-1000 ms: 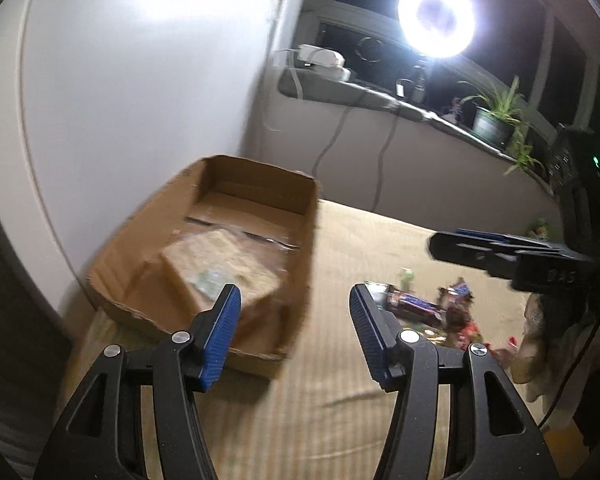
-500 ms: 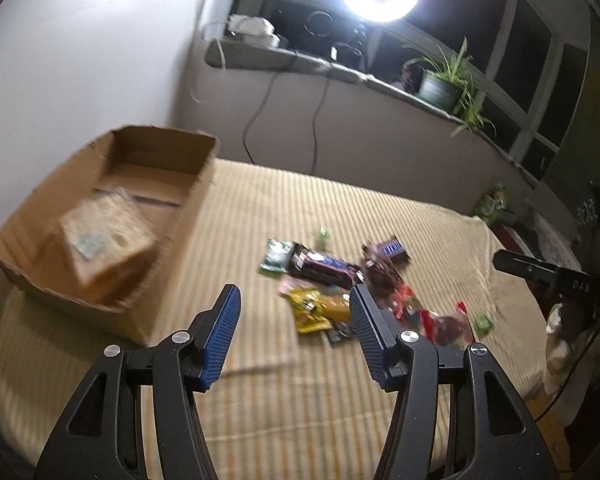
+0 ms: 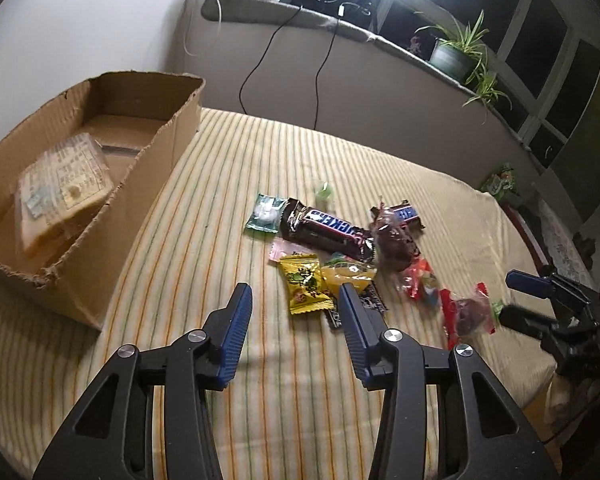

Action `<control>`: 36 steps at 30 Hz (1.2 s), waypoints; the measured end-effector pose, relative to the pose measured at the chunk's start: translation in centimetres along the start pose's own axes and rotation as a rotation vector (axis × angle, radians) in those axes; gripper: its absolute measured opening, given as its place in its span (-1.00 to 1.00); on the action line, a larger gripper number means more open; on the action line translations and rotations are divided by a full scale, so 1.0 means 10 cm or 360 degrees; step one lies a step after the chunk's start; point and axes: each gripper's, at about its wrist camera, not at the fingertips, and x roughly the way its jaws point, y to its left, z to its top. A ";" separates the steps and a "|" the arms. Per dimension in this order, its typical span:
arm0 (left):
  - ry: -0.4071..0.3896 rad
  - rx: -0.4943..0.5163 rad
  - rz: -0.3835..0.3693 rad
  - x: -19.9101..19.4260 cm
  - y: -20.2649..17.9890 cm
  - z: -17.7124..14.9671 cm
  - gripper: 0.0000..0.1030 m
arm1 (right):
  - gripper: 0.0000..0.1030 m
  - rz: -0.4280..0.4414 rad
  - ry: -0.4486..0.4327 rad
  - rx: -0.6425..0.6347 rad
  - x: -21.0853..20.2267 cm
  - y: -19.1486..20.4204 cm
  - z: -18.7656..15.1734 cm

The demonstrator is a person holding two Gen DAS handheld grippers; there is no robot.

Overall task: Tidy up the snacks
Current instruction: 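Move the left gripper to the yellow candy packet while the right gripper reaches the brown candy bag, then grasp the yellow packet with the left gripper while the right gripper grasps the brown candy bag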

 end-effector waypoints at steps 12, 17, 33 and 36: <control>0.0101 0.0136 0.0099 0.32 -0.15 0.06 -0.19 | 0.47 -0.0039 0.0173 -0.0389 0.31 0.22 0.06; 0.0111 0.0178 0.0131 0.36 -0.16 0.05 -0.23 | 0.14 -0.0007 0.0239 -0.0423 0.44 0.26 0.05; 0.0089 0.0256 0.0171 0.41 -0.21 0.06 -0.70 | -0.02 0.0036 0.0300 -0.0360 0.39 0.13 -0.01; 0.0092 0.0247 0.0162 0.41 -0.19 0.06 -0.70 | -0.02 0.0033 0.0306 -0.0377 0.38 0.13 -0.01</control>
